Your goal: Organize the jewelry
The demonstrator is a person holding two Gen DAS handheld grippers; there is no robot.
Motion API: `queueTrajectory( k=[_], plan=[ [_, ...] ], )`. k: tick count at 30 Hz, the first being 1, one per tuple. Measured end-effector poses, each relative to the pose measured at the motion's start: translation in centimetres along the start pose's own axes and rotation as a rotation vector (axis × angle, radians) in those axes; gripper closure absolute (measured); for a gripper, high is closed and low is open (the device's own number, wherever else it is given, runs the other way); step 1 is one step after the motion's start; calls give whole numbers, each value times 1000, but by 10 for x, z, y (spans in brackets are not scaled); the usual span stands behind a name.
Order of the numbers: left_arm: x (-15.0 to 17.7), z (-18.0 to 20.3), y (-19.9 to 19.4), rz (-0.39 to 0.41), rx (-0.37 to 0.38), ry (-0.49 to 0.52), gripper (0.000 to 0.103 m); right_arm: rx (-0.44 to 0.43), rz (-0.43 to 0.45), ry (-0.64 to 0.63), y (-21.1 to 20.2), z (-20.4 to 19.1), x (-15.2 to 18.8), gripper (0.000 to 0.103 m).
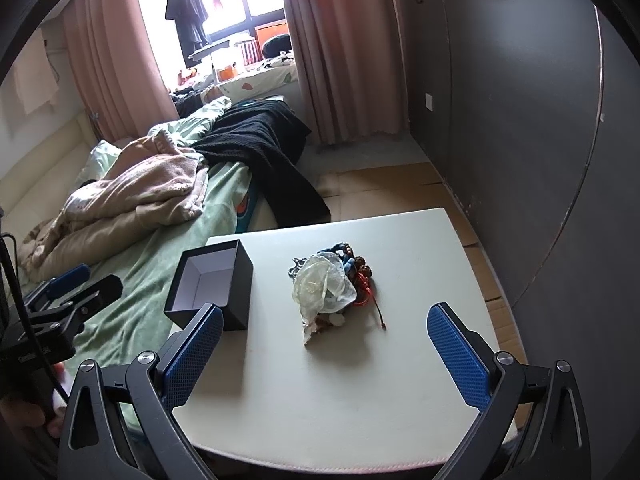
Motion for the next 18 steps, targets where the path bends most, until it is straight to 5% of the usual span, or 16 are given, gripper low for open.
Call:
queueTrajectory(
  k=[18],
  plan=[
    [2,8,-4,9,1,13,1,29,3,-32,-3,-5,0,0]
  ],
)
Point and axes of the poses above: each gripper's, at about its wrist camera, not at the fingertips, and y roughly the way its jaws point, z to its right, x to its underside, the point moved 6 cm from there along y, roughly the way its jaws point, and after that the axes turned 5 degrees about x, right-handed, at the moved point
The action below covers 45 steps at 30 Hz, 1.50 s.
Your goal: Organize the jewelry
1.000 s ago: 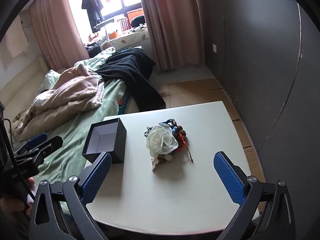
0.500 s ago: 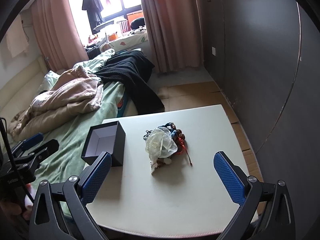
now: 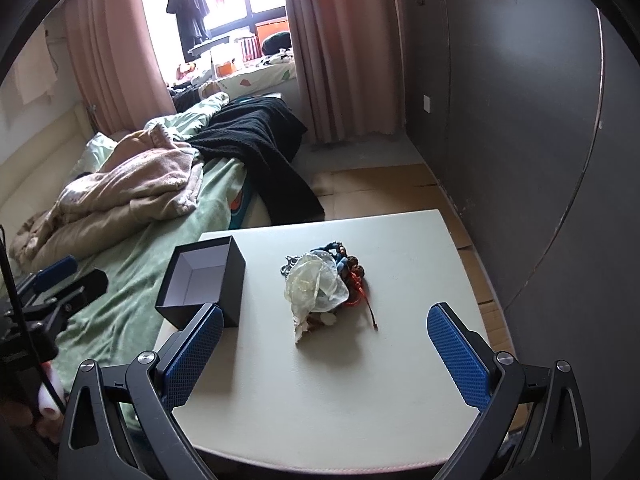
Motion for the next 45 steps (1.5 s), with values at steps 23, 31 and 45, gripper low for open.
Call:
queueTrajectory(
  k=[23,31,45],
  plan=[
    [1,3,2,-2,3,22,1,13,18,-3,-7,9,-3,0],
    [1,2,2,-1,4,18,1,15,27,-16,-11,1,-4,0],
    [-4,17,36,-33,48,-37,1,-7,-20,77,1,20,-10,0]
  ],
)
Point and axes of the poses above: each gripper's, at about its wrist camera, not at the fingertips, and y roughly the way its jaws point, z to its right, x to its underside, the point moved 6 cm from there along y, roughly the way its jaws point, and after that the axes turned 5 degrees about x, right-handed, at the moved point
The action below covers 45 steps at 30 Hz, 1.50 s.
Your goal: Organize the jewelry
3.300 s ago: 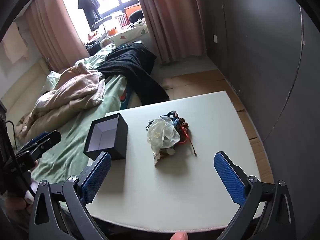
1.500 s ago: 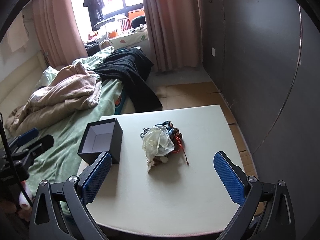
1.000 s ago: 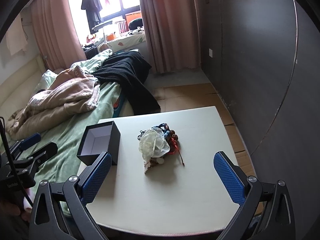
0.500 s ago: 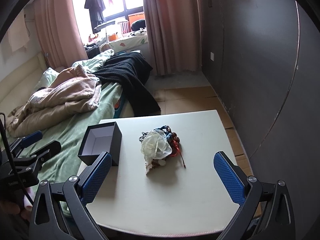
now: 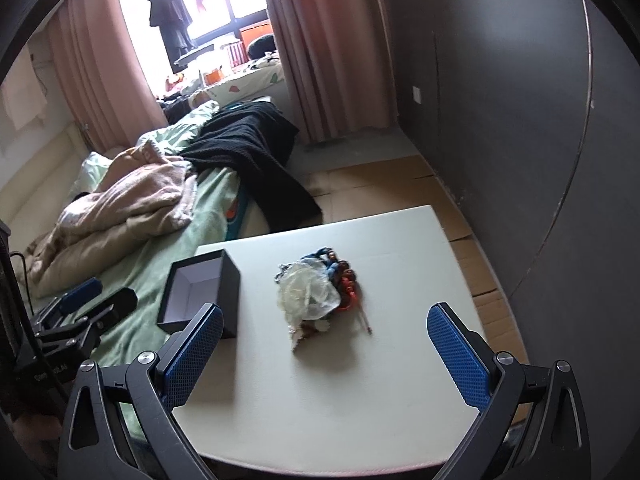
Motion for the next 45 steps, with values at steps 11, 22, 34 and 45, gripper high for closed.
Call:
queueTrajectory(
  k=[11,22,34,45],
  plan=[
    [9,31,50,-81,84,41,10,-7,-84,144,29,39,-4,0],
    [21,64,100,-178,155,65,32,17,-223,313,75,80,5,0],
    [26,80,155,-252,160,75,62,4,-292,468,100,111,13,0],
    [15,53,149,-198,131,29,103,-62,-337,469,124,96,15,7]
  ],
)
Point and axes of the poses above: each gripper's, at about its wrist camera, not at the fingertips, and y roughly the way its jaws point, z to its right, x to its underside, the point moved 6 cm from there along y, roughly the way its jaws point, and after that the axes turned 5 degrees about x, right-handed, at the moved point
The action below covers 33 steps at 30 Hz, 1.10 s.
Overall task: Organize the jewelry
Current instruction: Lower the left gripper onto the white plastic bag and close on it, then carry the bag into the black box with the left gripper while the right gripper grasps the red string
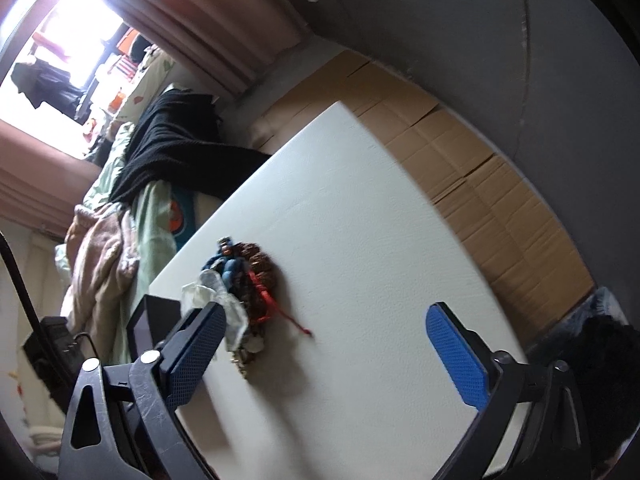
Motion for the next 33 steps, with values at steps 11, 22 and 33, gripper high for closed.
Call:
queueTrajectory(
  k=[11,22,33],
  plan=[
    [-15,-24,-43,86,33,-73,103,-43,-32,-67,32,-33,3,40],
    [-23,-43,-78,156,54,-122,103,-48,-64,-88,72,-53,7,75],
    [-27,-58,-118,232,53,-151,103,-149,-8,-95,42,-68,5,99]
  ],
)
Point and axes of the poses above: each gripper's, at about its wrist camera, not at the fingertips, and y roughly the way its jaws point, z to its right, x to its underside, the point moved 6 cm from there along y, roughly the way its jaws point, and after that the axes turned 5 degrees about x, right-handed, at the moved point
